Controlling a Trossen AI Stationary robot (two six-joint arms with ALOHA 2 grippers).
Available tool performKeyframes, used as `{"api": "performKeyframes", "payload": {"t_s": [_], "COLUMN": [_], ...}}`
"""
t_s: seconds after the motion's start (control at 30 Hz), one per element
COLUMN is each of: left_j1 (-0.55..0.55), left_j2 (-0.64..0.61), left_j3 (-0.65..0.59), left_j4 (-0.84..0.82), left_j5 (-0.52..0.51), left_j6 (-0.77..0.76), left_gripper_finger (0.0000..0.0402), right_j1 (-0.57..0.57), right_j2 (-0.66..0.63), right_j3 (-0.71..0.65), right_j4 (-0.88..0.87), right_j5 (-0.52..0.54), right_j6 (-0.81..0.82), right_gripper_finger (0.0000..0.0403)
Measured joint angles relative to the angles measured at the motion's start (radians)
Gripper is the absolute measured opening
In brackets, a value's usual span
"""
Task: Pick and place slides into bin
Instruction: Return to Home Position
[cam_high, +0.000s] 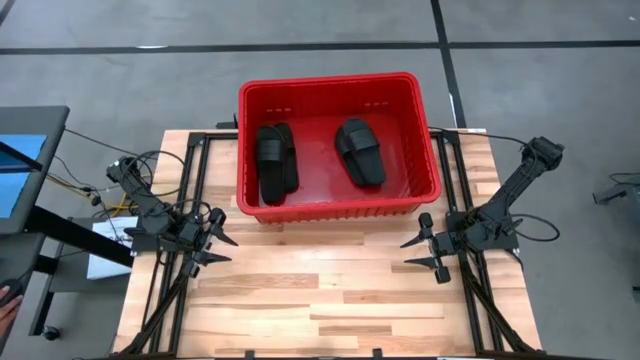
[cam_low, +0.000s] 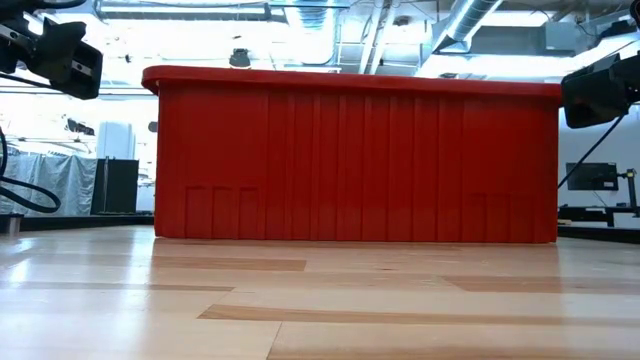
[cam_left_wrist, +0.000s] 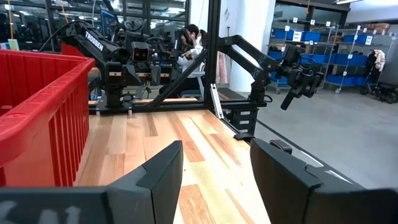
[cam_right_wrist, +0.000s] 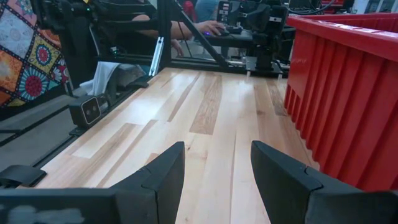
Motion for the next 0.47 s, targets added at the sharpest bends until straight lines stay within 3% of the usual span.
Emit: {"api": "performKeyframes", "payload": {"t_s": [0.47], "left_j1": [0.0], "left_j2": [0.0], "left_j3": [0.0], "left_j4": [0.0], "left_j5": [0.0], "left_j6": [0.001], "left_gripper_finger": [0.0178], "right_j1": [0.0], "right_j2": [0.0], "right_j3": [0.0], "right_j4": [0.0], "right_j5": [0.0], "right_j6": [0.0], "right_gripper_finger": [0.0177]}}
